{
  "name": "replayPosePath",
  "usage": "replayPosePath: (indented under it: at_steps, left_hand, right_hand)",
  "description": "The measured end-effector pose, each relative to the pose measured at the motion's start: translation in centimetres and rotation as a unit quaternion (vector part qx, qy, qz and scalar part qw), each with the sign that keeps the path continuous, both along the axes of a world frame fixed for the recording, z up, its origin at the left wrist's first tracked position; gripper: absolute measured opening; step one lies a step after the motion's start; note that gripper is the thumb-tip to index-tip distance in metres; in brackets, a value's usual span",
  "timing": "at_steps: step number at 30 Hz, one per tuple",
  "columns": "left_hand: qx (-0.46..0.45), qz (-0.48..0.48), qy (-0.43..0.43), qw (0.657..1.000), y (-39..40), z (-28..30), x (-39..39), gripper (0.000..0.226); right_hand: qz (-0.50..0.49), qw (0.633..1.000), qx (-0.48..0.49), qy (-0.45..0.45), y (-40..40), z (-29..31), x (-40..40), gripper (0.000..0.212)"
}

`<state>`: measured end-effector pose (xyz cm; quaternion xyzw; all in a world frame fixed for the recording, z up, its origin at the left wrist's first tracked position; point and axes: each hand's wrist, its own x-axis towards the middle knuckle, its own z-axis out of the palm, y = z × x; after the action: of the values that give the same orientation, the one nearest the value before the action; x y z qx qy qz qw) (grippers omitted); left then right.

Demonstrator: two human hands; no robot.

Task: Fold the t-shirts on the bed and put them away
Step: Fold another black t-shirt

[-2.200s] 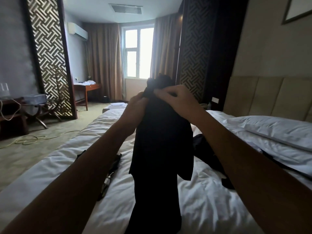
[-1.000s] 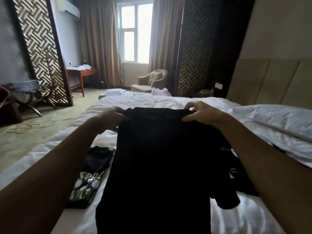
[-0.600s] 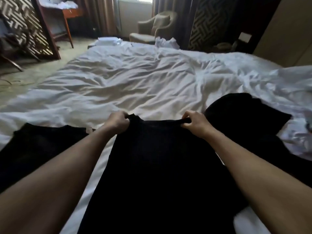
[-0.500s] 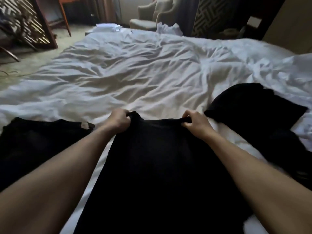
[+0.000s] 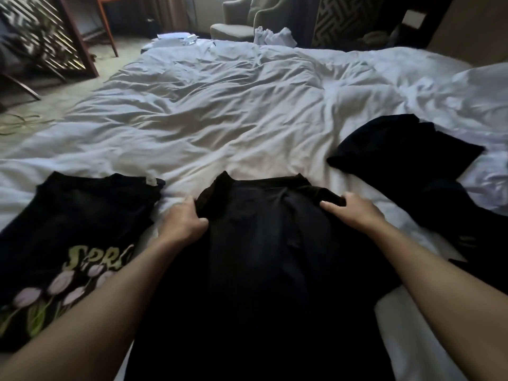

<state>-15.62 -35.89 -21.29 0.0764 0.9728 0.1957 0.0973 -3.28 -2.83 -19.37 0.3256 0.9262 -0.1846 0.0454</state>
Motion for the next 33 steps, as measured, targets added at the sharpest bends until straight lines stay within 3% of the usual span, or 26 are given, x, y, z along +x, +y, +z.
replayPosePath:
  at_steps: [4,8,15,18,21,23,25,27,28,30,31,33]
  left_hand:
    - [-0.06,0.021,-0.01,0.998,-1.4,1.4,3.5,0.047]
    - [-0.165,0.025,0.017,0.986,-2.1,2.2,6.6,0.058]
    - [-0.14,0.051,0.069,0.986,-2.3,3.6,7.2,0.031]
    - [-0.053,0.087,0.061,0.993,-2.1,4.4,5.7,0.026]
    - [0.111,0.062,0.029,0.992,-1.3,4.9,4.3,0.033]
    - [0.248,0.039,-0.025,0.968,-0.4,4.7,4.6,0.041]
    - [0.362,0.008,-0.093,0.927,0.6,4.2,5.5,0.035]
    - [0.36,-0.032,-0.031,0.932,0.2,3.0,5.9,0.035]
    - [0.331,-0.05,0.027,0.942,-0.3,2.5,6.1,0.035]
    - [0.257,-0.081,0.124,0.955,-1.9,1.5,6.5,0.034]
    - [0.226,-0.102,0.147,0.958,-2.6,1.1,6.8,0.035]
    - [0.16,-0.145,0.134,0.967,-3.1,0.4,7.8,0.041]
  right_hand:
    - [-0.015,0.998,-0.067,0.003,0.9,0.6,4.8,0.052]
    - [-0.043,0.982,-0.174,0.054,0.7,0.1,7.3,0.024]
    - [-0.011,0.977,-0.201,0.071,-1.4,5.1,7.4,0.015]
    - [0.016,0.96,-0.253,0.118,-3.1,7.7,6.1,0.024]
    - [0.059,0.943,-0.298,0.138,-6.5,9.5,4.3,0.038]
    - [0.094,0.905,-0.398,0.115,-9.8,10.3,3.5,0.041]
    - [0.145,0.866,-0.47,0.092,-12.0,10.2,3.0,0.038]
    - [0.14,0.849,-0.493,0.129,-12.1,8.9,3.0,0.03]
    - [0.108,0.864,-0.461,0.171,-11.4,7.9,3.2,0.027]
    - [0.057,0.933,-0.281,0.219,-9.4,6.0,4.2,0.022]
    - [0.059,0.957,-0.198,0.202,-8.7,5.3,5.0,0.026]
    - [0.134,0.977,-0.125,0.111,-8.3,4.2,6.6,0.048]
